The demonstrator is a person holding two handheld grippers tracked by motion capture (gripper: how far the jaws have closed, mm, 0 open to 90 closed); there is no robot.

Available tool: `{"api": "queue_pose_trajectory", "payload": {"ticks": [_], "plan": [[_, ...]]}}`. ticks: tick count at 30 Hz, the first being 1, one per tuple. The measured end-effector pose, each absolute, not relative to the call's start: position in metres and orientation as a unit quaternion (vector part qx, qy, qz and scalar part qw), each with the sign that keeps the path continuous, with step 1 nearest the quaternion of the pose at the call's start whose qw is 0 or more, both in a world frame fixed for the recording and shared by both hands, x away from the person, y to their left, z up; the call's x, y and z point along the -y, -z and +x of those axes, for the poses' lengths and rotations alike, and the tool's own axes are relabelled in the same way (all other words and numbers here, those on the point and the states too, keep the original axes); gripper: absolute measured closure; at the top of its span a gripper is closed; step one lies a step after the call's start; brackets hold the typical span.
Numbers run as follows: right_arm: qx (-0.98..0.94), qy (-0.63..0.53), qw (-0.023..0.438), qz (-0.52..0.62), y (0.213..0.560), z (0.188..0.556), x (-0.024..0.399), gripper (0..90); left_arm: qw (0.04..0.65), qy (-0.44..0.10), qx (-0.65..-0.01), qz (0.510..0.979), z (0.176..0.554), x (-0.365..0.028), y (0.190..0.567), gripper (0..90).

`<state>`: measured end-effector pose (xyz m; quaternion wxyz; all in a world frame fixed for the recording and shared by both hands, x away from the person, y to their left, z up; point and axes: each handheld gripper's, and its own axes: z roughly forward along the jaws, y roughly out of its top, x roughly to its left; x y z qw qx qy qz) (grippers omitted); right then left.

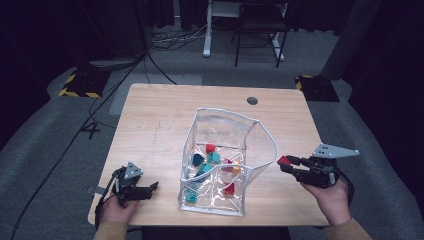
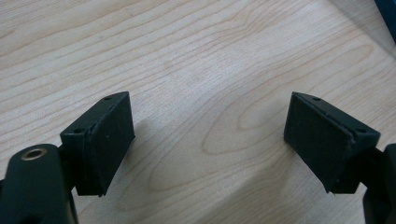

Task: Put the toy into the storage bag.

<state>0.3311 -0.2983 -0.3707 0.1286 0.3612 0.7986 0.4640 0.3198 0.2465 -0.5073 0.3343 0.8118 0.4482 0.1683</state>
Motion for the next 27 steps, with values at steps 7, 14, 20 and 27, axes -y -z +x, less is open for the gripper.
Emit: {"api": "queue_pose_trajectory", "payload": {"ticks": [7,14,20,27], "plan": [[-0.791,-0.474,0.132,0.363,0.351,0.335,0.306,58.6,0.334,-0.168,-0.448,0.812,0.320,-0.246,0.507,16.4],[-0.787,-0.486,0.131,0.356,0.333,0.340,0.304,58.6,0.334,-0.168,-0.448,0.812,0.320,-0.246,0.507,16.4],[-0.793,-0.493,0.132,0.333,0.312,0.347,0.291,58.6,0.334,-0.168,-0.448,0.812,0.320,-0.246,0.507,16.4],[-0.803,-0.494,0.134,0.306,0.290,0.359,0.268,58.6,0.334,-0.168,-0.448,0.812,0.320,-0.246,0.507,16.4]]}}
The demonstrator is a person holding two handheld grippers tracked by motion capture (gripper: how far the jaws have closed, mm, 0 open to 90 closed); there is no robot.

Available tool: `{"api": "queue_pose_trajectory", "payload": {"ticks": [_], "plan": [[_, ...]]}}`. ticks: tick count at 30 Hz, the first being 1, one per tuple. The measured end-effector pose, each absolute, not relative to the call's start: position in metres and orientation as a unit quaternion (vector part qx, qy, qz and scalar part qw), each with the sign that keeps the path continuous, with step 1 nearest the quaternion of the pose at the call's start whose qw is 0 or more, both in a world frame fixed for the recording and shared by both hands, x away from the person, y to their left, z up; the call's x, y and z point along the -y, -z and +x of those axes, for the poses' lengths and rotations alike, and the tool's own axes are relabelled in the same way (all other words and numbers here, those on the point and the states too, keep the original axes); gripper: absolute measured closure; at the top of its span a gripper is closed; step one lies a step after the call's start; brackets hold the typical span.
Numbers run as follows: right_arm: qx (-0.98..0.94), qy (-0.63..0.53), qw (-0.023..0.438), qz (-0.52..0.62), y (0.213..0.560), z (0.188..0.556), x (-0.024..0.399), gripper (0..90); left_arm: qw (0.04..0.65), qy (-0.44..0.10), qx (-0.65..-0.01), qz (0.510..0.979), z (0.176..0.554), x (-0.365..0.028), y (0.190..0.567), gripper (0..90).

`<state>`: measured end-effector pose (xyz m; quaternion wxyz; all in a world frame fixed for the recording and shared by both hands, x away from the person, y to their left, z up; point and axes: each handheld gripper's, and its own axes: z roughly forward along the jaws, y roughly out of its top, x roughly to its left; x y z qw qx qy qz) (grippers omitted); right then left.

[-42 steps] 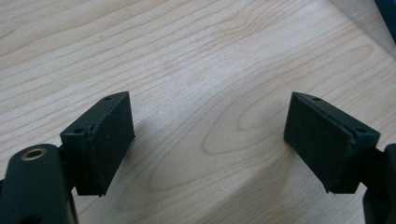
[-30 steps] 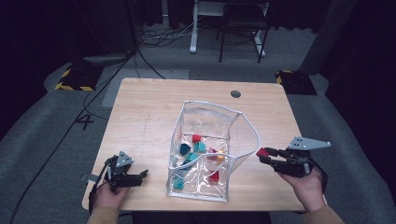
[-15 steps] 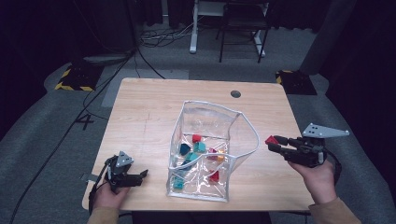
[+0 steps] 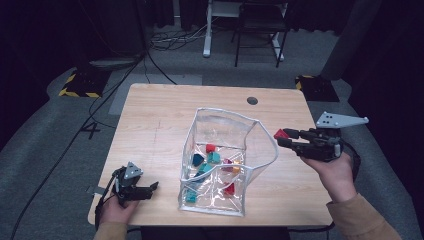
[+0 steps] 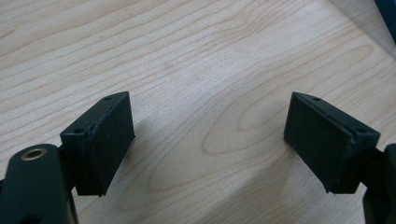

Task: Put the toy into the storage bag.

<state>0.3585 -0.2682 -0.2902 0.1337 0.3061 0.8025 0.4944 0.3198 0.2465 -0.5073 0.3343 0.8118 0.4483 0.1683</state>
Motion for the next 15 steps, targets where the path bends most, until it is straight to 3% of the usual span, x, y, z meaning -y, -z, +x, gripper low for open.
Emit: {"api": "queue_pose_trajectory", "payload": {"ticks": [15], "plan": [[-0.821,-0.494,0.113,0.262,0.271,0.383,0.209,58.6,0.334,-0.168,-0.448,0.812,0.320,-0.246,0.507,16.4]]}}
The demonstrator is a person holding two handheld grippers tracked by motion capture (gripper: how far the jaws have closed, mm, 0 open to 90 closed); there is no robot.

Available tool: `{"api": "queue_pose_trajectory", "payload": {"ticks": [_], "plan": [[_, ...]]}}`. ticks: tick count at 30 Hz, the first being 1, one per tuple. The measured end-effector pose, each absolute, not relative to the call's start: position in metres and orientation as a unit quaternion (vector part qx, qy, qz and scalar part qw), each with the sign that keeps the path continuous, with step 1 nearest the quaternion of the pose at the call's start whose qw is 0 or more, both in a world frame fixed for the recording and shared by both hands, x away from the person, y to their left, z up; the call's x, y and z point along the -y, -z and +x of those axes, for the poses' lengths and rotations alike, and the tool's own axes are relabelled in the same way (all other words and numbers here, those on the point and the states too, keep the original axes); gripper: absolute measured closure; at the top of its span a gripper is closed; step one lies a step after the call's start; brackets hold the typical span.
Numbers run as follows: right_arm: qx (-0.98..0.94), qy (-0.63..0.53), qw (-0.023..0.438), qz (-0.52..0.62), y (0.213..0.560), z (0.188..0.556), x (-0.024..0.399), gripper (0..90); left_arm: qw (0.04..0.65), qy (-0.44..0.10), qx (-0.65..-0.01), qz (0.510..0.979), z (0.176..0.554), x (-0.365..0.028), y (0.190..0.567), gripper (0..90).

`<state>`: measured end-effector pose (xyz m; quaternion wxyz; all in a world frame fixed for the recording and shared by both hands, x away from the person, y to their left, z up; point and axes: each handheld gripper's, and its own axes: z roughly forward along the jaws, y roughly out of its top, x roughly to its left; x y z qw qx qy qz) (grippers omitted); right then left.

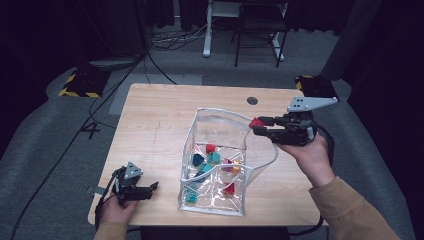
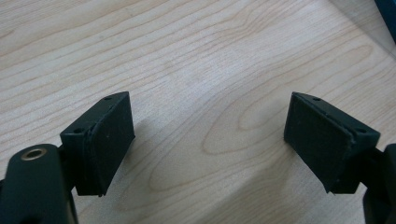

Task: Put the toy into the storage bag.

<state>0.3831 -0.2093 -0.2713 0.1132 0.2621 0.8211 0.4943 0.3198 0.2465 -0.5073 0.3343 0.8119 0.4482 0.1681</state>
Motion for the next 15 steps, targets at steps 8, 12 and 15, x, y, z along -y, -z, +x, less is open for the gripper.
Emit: {"api": "queue_pose_trajectory", "payload": {"ticks": [8,12,15], "plan": [[-0.828,-0.491,0.101,0.251,0.275,0.397,0.182,58.6,0.334,-0.168,-0.448,0.812,0.320,-0.246,0.507,16.4],[-0.836,-0.482,0.096,0.243,0.280,0.404,0.167,58.6,0.334,-0.168,-0.448,0.812,0.320,-0.246,0.507,16.4],[-0.841,-0.475,0.094,0.240,0.283,0.409,0.156,58.6,0.334,-0.168,-0.448,0.812,0.320,-0.246,0.507,16.4]]}}
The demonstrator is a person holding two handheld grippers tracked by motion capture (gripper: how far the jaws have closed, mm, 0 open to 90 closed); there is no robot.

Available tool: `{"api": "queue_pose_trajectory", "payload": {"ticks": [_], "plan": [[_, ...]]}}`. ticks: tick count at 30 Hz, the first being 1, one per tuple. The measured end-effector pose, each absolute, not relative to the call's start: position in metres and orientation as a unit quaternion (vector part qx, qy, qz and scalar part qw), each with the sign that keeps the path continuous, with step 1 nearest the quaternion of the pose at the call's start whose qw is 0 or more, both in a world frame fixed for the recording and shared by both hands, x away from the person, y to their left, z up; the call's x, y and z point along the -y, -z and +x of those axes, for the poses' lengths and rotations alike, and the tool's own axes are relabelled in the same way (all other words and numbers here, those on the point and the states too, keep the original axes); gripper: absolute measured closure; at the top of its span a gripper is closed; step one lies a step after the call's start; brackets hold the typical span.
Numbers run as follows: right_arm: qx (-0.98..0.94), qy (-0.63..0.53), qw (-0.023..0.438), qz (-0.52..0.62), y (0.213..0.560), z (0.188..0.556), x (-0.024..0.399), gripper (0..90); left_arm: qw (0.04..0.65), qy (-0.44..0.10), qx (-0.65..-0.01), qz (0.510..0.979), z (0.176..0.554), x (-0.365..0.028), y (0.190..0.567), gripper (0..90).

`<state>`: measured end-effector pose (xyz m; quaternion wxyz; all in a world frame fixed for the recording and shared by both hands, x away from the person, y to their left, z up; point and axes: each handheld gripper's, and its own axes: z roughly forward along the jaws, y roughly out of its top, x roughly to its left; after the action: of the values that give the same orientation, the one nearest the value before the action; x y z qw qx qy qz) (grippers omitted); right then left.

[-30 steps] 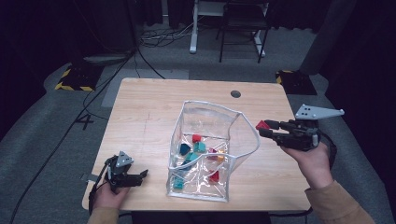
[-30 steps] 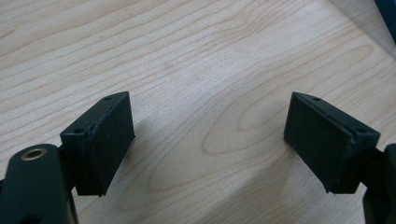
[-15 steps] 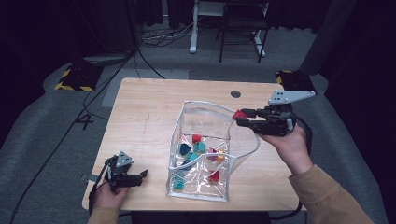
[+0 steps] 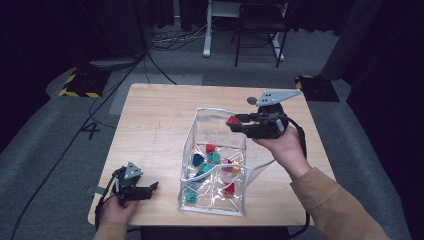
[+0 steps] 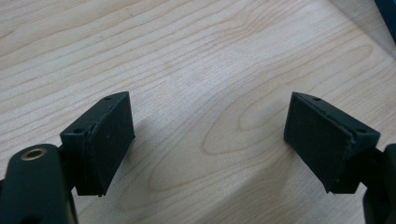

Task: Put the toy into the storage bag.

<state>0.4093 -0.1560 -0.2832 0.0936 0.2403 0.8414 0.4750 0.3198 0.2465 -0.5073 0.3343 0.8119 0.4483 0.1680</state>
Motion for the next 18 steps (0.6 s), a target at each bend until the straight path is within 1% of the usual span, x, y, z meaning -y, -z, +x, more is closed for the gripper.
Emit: {"api": "queue_pose_trajectory", "payload": {"ticks": [9,16,18], "plan": [[-0.860,-0.447,0.080,0.232,0.299,0.422,0.125,58.6,0.334,-0.168,-0.448,0.812,0.320,-0.246,0.507,16.4],[-0.875,-0.422,0.066,0.228,0.312,0.425,0.107,58.3,0.335,-0.167,-0.450,0.811,0.320,-0.246,0.507,16.4],[-0.881,-0.412,0.054,0.228,0.316,0.426,0.103,53.4,0.334,-0.168,-0.448,0.812,0.320,-0.246,0.507,16.4]]}}
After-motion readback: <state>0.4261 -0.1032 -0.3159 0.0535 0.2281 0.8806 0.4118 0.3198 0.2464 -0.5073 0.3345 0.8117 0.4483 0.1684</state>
